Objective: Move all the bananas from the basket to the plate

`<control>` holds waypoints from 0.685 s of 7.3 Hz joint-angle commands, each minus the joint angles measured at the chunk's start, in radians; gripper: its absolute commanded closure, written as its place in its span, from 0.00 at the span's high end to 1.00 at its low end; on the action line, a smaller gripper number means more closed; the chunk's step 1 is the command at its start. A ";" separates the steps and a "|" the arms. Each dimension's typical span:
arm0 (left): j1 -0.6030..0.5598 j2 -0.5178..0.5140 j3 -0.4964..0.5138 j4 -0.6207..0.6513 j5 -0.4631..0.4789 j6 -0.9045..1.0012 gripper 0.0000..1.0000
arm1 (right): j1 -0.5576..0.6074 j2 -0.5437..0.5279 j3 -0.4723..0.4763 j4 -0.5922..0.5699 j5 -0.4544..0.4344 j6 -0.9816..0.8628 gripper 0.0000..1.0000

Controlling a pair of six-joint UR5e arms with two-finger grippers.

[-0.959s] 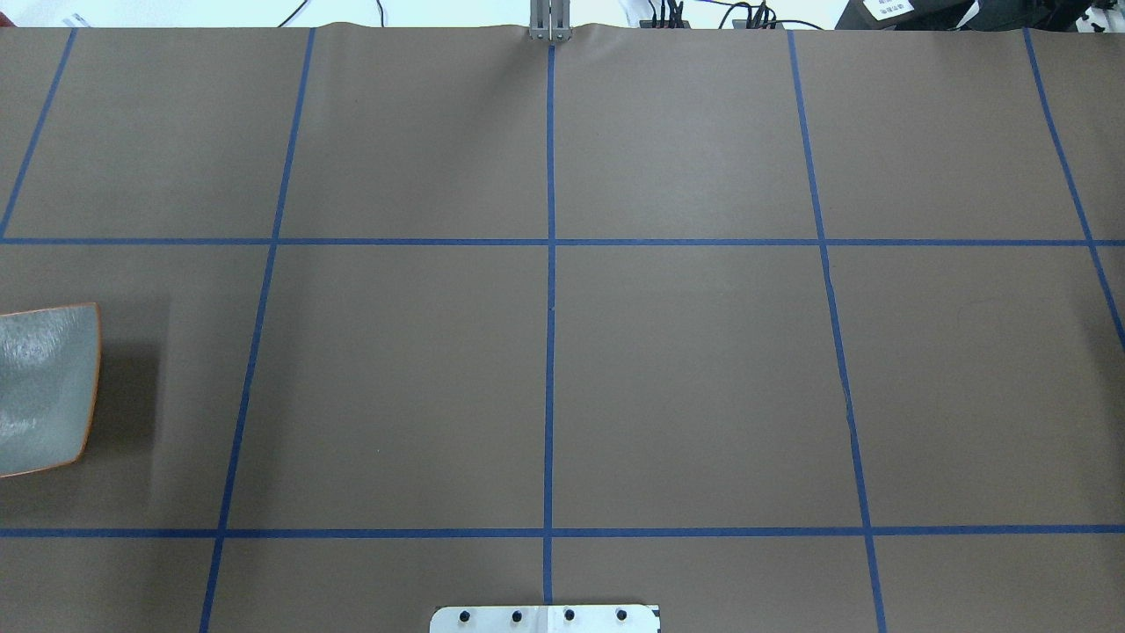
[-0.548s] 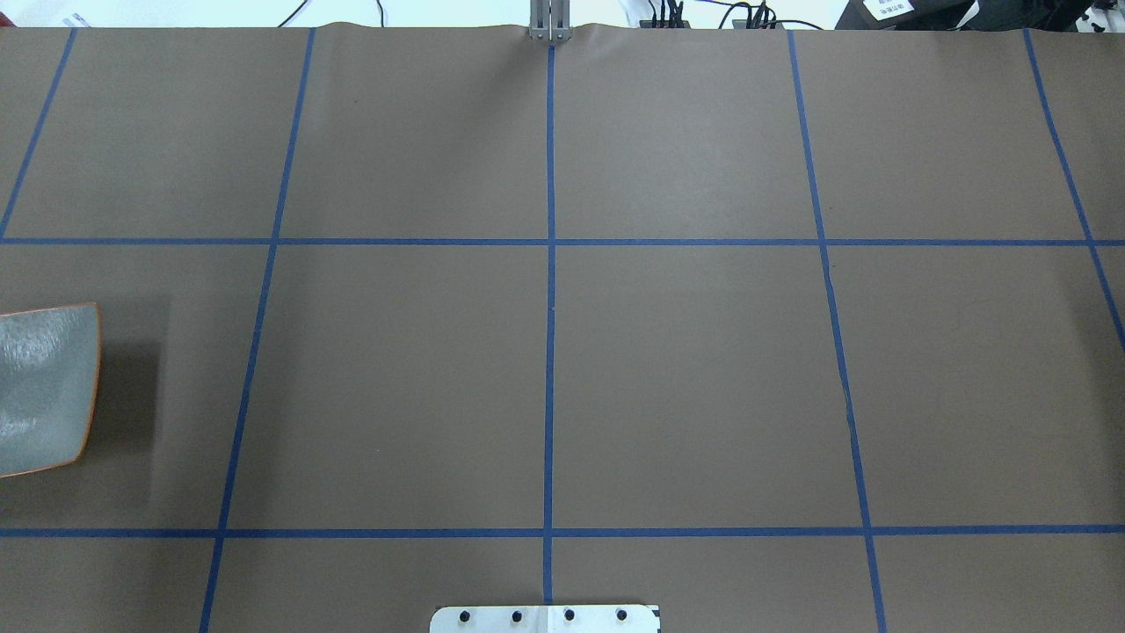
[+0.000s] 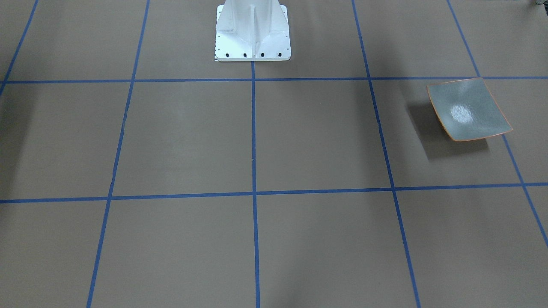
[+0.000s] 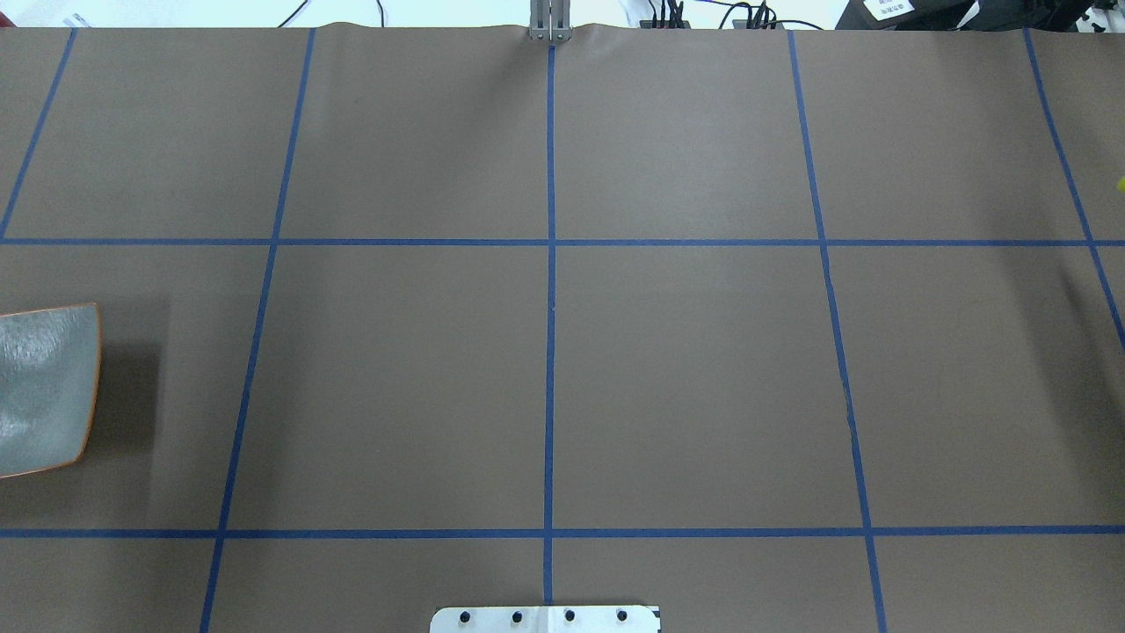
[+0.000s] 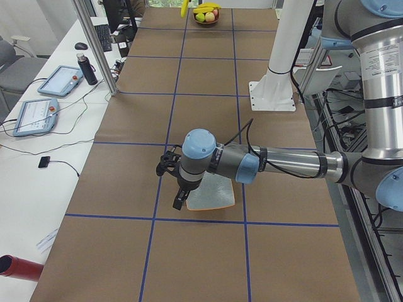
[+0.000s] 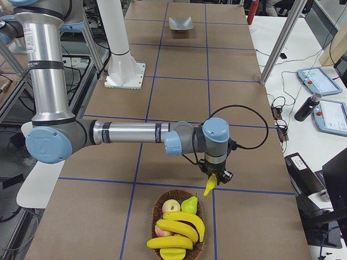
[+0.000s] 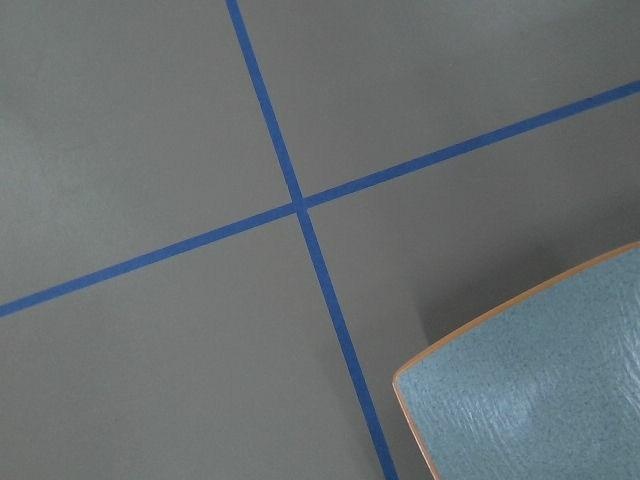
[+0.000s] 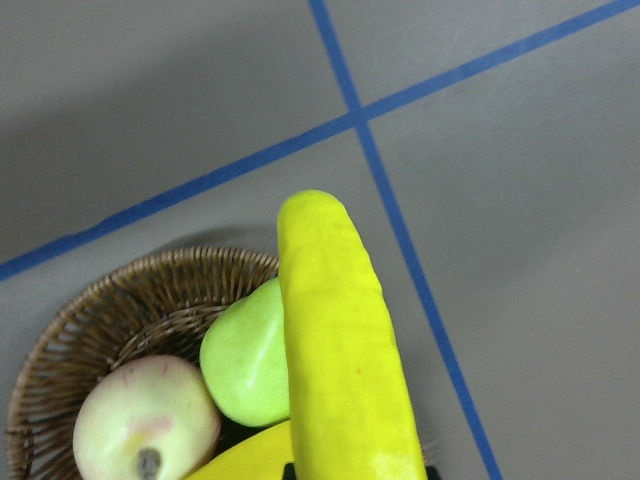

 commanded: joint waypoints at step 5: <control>0.140 -0.278 0.052 -0.169 -0.113 -0.469 1.00 | -0.407 0.347 0.099 0.004 0.013 0.928 0.00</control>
